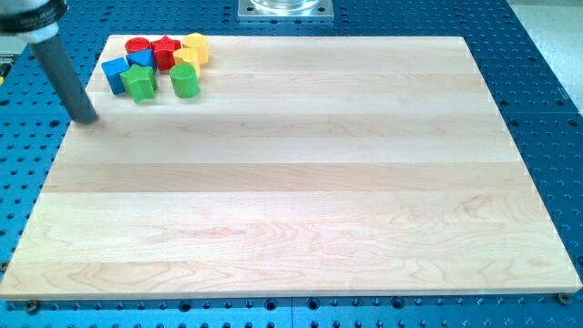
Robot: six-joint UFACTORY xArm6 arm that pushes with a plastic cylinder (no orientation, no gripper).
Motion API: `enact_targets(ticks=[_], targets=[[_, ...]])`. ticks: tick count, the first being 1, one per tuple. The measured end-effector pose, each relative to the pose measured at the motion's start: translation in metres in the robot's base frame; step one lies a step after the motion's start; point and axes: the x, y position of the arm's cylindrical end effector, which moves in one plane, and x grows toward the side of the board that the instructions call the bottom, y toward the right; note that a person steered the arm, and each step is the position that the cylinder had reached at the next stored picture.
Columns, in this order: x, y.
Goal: Place the red circle left to the red star
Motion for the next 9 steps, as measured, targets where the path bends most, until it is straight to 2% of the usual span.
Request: enact_targets(ticks=[2,4,5,6,8,9], targets=[[-0.055,0.001],[-0.05,0.077],[-0.057,0.043],[-0.078,0.033],[-0.121,0.04],[-0.117,0.039]])
